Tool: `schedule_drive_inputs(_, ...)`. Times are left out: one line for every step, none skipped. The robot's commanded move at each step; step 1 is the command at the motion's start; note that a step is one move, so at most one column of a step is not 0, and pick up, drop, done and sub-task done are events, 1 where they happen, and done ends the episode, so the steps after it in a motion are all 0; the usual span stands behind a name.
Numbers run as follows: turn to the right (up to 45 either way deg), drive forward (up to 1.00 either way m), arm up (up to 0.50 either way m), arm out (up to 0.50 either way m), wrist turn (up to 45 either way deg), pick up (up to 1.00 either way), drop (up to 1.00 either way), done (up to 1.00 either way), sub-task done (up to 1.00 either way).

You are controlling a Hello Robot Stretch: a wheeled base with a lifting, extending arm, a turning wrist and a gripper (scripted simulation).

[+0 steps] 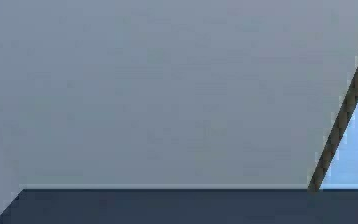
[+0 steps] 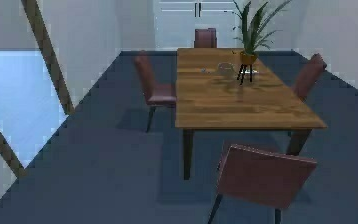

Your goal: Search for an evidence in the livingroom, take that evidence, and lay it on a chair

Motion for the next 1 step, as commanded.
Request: schedule_drive_inputs(-45.0, 0.00, 0.00, 0.00, 0.0, 0.00, 0.00, 0.00, 0.00)
